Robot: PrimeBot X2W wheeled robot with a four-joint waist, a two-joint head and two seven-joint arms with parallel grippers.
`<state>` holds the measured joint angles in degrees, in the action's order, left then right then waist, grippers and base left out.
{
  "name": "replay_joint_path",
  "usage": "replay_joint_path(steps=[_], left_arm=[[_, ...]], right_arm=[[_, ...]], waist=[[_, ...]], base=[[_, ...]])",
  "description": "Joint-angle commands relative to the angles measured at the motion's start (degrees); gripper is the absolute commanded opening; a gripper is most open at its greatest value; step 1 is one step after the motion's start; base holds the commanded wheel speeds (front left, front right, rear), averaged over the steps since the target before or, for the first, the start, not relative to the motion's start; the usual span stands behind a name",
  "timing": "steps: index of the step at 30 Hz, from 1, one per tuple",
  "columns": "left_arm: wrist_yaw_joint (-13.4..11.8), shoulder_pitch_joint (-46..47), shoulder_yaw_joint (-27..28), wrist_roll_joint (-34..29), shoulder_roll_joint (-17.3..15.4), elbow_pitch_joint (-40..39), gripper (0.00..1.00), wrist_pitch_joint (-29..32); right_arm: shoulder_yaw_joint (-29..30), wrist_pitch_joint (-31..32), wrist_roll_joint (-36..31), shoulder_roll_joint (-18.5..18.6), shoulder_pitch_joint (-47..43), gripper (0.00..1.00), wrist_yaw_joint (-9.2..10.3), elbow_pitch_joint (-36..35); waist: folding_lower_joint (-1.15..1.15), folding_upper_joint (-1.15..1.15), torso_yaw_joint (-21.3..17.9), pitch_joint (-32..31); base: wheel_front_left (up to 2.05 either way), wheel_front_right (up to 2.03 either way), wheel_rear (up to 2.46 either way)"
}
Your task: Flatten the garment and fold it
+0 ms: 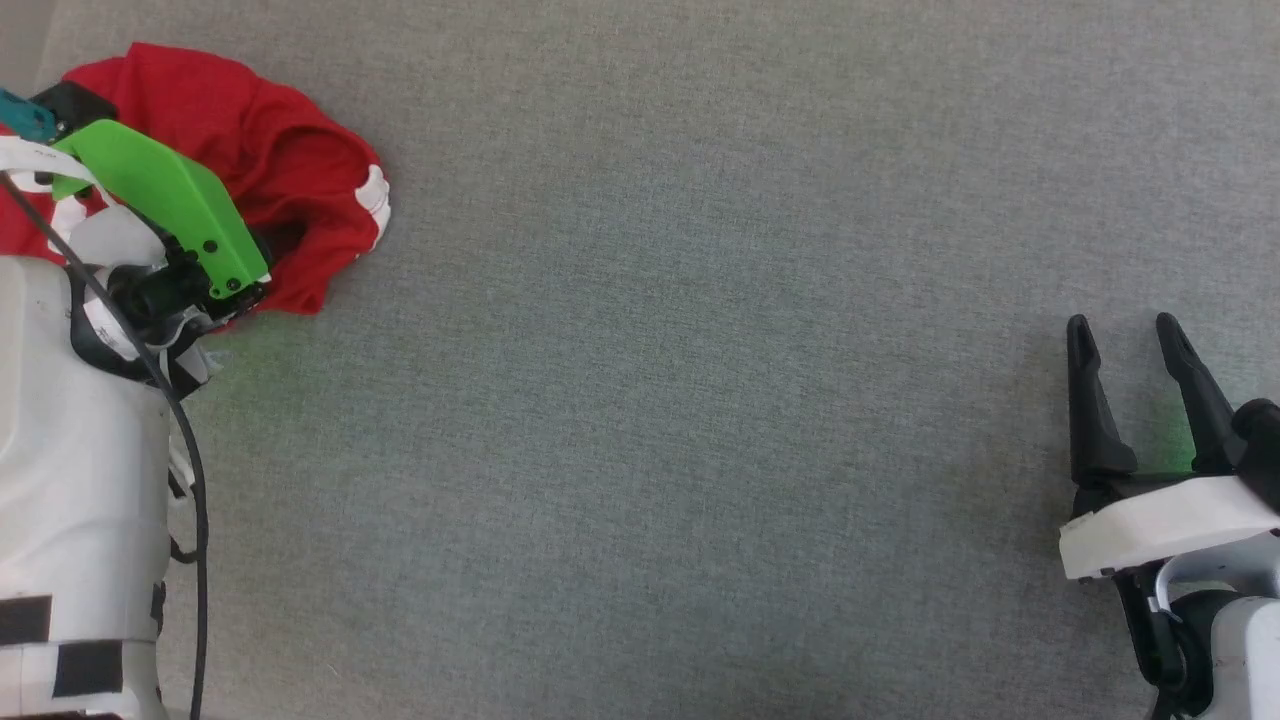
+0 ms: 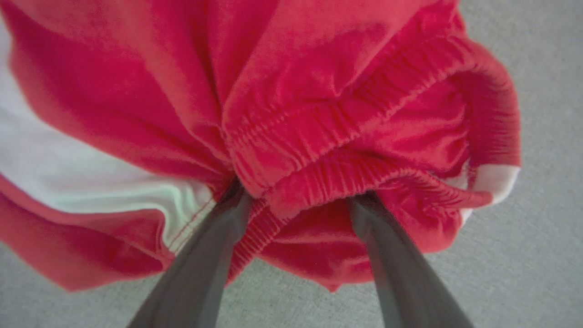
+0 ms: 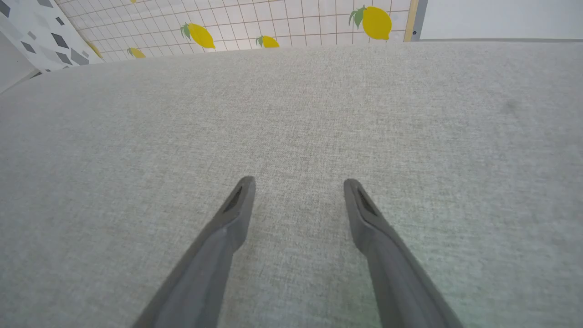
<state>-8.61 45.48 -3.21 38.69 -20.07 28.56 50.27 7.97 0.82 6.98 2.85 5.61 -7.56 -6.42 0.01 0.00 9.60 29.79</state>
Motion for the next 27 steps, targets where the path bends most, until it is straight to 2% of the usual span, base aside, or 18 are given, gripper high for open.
replay_joint_path(steps=[1,2,5,8,9,12,15,20,27], left_arm=[[0.5,-2.6,-0.6,0.8,1.5,0.3,0.13,-0.9],[1.1,-2.7,-0.2,0.8,1.6,-0.5,0.0,-3.0],[2.8,-2.6,1.4,1.1,1.9,-1.8,0.0,-9.2],[5.8,-1.5,3.1,1.3,1.9,-2.9,0.0,-17.0],[8.0,0.6,3.9,0.6,1.7,-3.5,0.0,-23.6],[10.4,3.7,4.0,0.3,1.8,-3.9,0.0,-28.2],[12.4,6.6,3.1,0.1,2.0,-4.4,0.0,-30.5],[14.7,11.4,1.0,2.3,4.3,-5.9,0.0,-31.8],[15.9,14.1,-4.0,7.9,9.5,-8.8,0.0,-30.5]], right_arm=[[0.1,0.3,-0.5,0.0,0.8,1.0,0.08,-0.4],[0.1,0.4,-0.5,0.0,0.8,1.0,0.08,-0.4],[-0.1,0.5,-0.4,0.0,0.6,1.0,0.08,-0.1],[-0.4,0.4,-0.3,0.0,0.5,1.0,0.08,0.5],[-0.8,0.2,0.1,0.0,0.2,1.0,0.08,1.5],[-1.1,-0.4,0.9,0.0,-0.3,1.0,0.08,2.9],[-1.4,-1.0,1.7,0.0,-0.9,1.0,0.08,4.6],[-1.5,-2.8,3.6,0.0,-2.0,1.0,0.08,7.8],[-1.7,-4.9,5.8,0.0,-3.1,1.0,0.08,11.3]], waist=[[-0.01,0.0,0.3,0.2],[-0.01,0.0,0.6,0.0],[-0.01,0.0,1.1,-1.0],[-0.01,0.0,1.8,-3.0],[-0.01,0.0,2.4,-5.6],[-0.01,0.0,2.8,-8.8],[-0.01,0.0,2.6,-11.9],[-0.01,0.0,0.5,-17.5],[-0.01,0.0,-5.3,-22.4]], base=[[0.0,0.0,0.0],[0.0,0.0,0.0],[0.0,0.0,0.0],[0.0,0.0,0.0],[0.0,0.0,0.0],[0.0,0.0,0.0],[0.0,0.0,0.0],[0.0,0.0,0.0],[0.0,0.0,0.0]])
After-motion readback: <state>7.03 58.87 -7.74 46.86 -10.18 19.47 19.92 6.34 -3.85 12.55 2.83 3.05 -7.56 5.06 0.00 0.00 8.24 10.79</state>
